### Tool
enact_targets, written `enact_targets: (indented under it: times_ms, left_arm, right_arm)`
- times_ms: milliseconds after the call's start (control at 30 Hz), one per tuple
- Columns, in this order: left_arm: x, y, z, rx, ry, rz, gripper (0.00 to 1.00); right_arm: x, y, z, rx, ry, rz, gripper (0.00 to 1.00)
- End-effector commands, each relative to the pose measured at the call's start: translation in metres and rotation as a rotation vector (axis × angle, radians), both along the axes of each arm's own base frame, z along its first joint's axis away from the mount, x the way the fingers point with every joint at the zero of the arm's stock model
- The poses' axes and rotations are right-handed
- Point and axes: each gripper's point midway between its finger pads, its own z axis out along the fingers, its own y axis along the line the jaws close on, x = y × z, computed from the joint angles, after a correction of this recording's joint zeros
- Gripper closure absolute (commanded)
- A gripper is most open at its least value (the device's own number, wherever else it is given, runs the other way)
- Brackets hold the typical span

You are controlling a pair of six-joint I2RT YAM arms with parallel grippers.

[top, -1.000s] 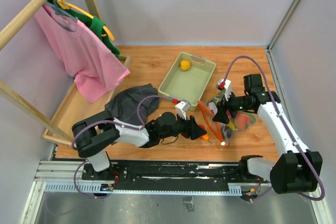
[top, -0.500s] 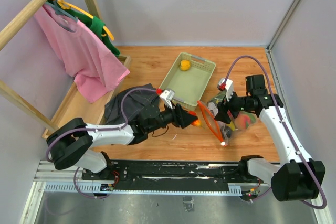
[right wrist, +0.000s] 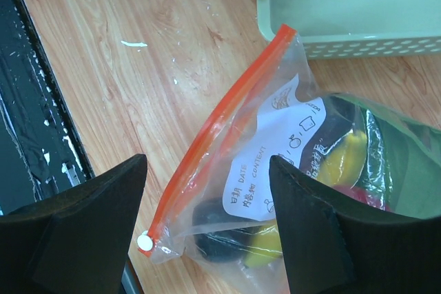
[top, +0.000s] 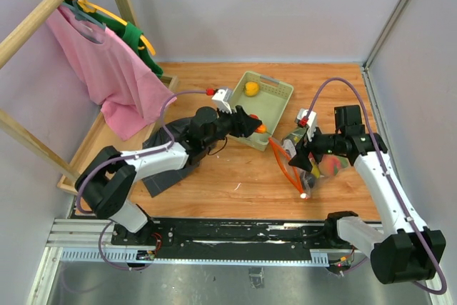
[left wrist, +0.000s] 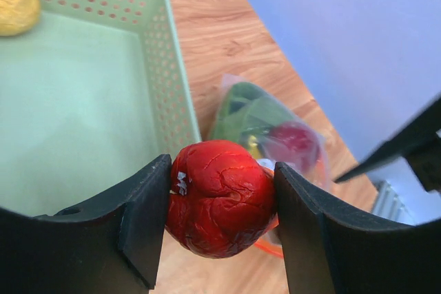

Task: Open the zip-top bag and remove the fake food
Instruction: Place the fake fruit in the bin.

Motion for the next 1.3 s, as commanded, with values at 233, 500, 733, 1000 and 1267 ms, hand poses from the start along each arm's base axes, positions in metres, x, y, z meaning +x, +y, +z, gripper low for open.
enact_targets:
  times_ms: [233,500,733,1000,1267]
  left_arm:
    - [0.086,-0.015,-0.015,0.159,-0.001,0.083,1.0]
    - [0.14,-0.03,-0.037,0.309,0.035,0.162,1.0]
    - [0.183,-0.044,-0.049,0.414,0.053,0.214,1.0]
    - [0.226,-0.051,-0.06,0.485,0.053,0.286,1.0]
    - [0.25,-0.051,-0.065,0.51,0.012,0.355,1.0]
  right_arm:
    - [0.009,-0.004,0.004,-0.051,-0.076,-0.037,0.26]
    - [0.02,-0.017,0.001,-0.106,-0.088,-0.117,0.25]
    - [0.025,-0.023,0.001,-0.118,-0.084,-0.156,0.24]
    - [0.027,-0.026,0.0,-0.12,-0.08,-0.172,0.23]
    - [0.027,-0.026,-0.001,-0.122,-0.076,-0.176,0.23]
